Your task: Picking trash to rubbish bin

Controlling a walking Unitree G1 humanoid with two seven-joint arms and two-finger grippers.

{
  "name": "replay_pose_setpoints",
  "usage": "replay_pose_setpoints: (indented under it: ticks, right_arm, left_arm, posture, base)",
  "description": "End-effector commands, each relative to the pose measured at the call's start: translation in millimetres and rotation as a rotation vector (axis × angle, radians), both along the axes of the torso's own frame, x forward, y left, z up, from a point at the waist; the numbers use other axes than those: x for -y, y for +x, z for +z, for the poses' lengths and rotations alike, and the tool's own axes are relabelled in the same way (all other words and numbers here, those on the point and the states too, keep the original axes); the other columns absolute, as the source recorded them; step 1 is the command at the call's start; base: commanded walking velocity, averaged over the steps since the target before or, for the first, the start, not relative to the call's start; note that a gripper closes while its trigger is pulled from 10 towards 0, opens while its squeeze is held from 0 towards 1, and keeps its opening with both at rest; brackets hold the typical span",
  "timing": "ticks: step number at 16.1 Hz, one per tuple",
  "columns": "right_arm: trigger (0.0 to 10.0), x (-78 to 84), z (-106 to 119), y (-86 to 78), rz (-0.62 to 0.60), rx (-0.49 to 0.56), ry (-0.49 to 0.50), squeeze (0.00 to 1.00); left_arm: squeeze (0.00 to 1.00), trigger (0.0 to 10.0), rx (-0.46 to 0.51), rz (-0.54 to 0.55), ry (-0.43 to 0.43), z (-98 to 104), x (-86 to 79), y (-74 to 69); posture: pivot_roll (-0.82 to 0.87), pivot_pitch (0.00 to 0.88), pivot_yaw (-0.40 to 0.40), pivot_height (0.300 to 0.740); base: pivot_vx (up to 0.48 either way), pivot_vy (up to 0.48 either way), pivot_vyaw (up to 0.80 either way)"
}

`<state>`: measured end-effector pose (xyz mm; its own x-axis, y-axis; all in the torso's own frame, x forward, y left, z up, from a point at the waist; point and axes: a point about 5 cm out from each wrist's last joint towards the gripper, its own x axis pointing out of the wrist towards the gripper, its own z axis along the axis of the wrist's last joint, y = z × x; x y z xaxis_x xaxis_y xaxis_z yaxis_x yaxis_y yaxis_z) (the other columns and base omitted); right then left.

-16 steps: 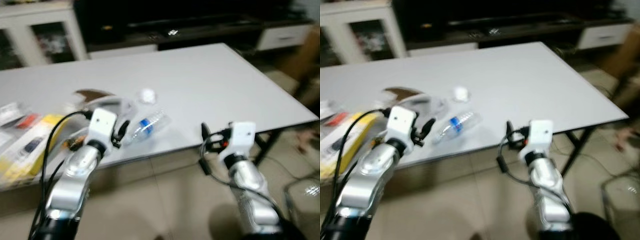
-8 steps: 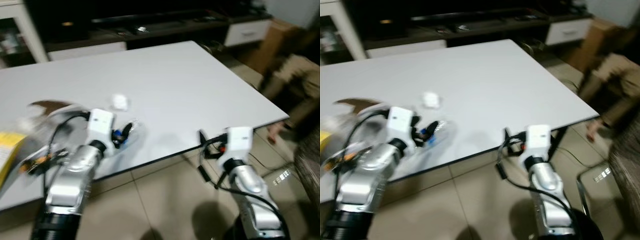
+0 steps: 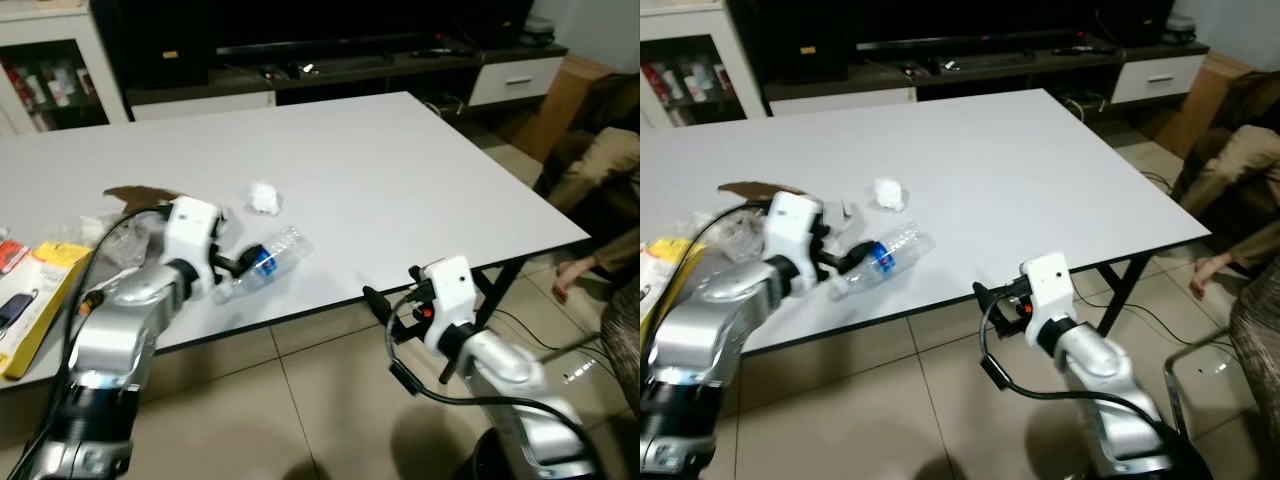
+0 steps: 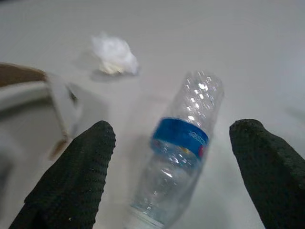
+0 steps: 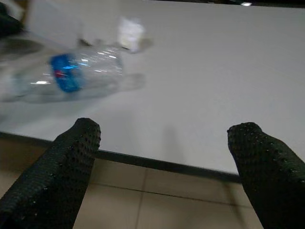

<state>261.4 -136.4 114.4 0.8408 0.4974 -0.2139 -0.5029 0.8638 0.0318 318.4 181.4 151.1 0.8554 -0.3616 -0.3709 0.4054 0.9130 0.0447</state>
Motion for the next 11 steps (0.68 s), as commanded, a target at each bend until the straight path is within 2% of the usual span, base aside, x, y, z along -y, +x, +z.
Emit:
replay_pose_setpoints:
  ticks: [1, 4, 5, 8, 11]
  right_arm:
    - [10.0, -1.1, 8, 0.6, 0.024, 0.011, 0.022, 0.00]
    - [10.0, 0.7, 19, 0.2, 0.088, 0.007, 0.019, 0.00]
    - [10.0, 1.2, 16, -3.3, 0.107, -0.016, 0.022, 0.00]
    - [10.0, -4.7, 17, -11.4, 0.198, -0.036, -0.006, 0.00]
    - [10.0, -4.3, 22, -10.1, 0.217, -0.042, -0.024, 0.00]
  left_arm:
    - [1.00, 10.0, -0.001, -0.021, 0.011, 6, 1.1, 3.5]
    - [1.00, 10.0, -0.043, -0.012, 0.050, 13, -7.9, 20.6]
    - [0.00, 10.0, -0.057, -0.024, 0.073, 14, -10.9, 22.3]
    - [0.00, 10.0, -0.110, -0.161, 0.072, 19, -9.1, 21.3]
    - [0.00, 10.0, -0.118, -0.197, 0.107, 25, -14.7, 30.4]
  posture:
    - [-0.05, 0.005, 0.000, 0.740]
    - [-0.05, 0.015, 0.006, 0.740]
    - [-0.05, 0.021, 0.003, 0.740]
    - [-0.04, 0.047, 0.008, 0.740]
    - [-0.04, 0.072, -0.003, 0.740]
  base:
    - [0.000, 0.000, 0.00]
    - [0.000, 0.000, 0.00]
    - [0.000, 0.000, 0.00]
    - [0.000, 0.000, 0.00]
    - [0.000, 0.000, 0.00]
